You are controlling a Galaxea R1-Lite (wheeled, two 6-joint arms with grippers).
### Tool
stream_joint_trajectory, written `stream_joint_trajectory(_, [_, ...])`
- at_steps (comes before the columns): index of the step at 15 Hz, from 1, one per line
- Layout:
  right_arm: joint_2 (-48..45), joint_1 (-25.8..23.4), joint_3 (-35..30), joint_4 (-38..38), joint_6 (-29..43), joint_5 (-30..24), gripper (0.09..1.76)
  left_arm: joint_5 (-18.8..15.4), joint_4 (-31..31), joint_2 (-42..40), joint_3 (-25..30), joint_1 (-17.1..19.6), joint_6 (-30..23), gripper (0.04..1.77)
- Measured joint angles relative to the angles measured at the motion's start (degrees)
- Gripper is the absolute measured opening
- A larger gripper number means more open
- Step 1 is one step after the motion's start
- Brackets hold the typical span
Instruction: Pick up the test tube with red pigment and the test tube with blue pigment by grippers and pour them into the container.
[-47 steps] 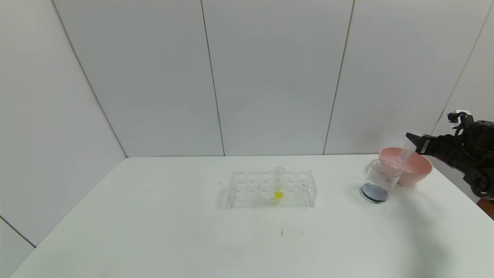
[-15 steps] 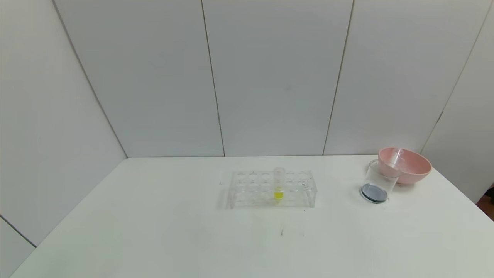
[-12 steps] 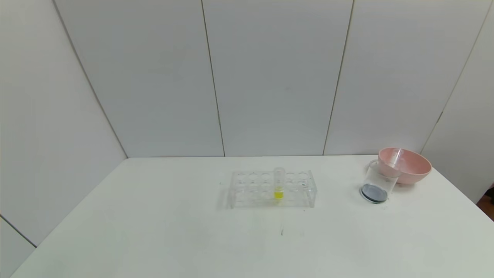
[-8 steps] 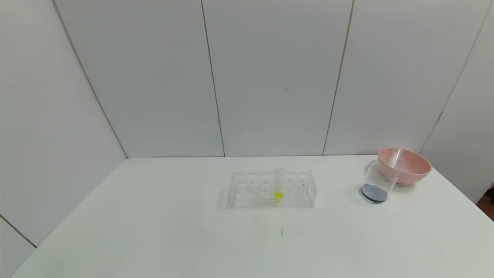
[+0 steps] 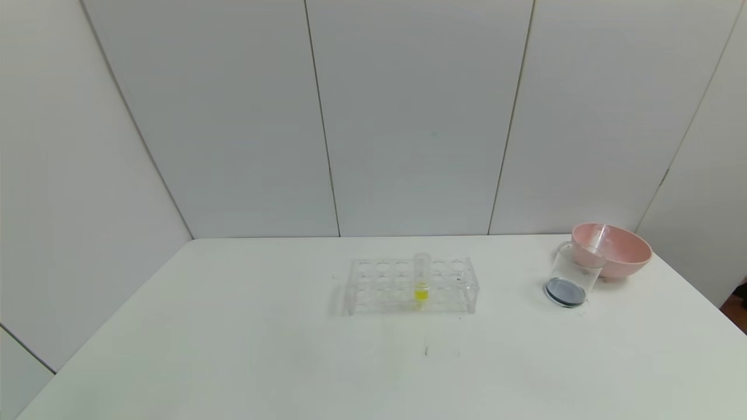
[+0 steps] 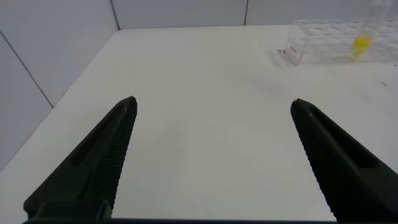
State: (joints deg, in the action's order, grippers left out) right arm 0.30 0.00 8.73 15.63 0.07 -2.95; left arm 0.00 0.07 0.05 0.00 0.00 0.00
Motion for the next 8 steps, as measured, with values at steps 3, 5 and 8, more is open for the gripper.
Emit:
stream_joint_trajectory(3, [-0.3,-0.1,-7.5,-11.1,-1.2,0.6,1.7,0.0,0.0,0.0,0.0,0.0,0.0,1.76])
stream_joint_trajectory(5, [-0.4,-0.1,-7.9,-18.8,-1.1,2.2,1.7,0.0,0.0,0.0,0.0,0.0,0.0,1.76])
stream_joint_trajectory(8, [-0.4,-0.1,-8.1,-16.2,-1.0,2.4,1.71,0.0,0.0,0.0,0.0,0.0,0.0,1.76])
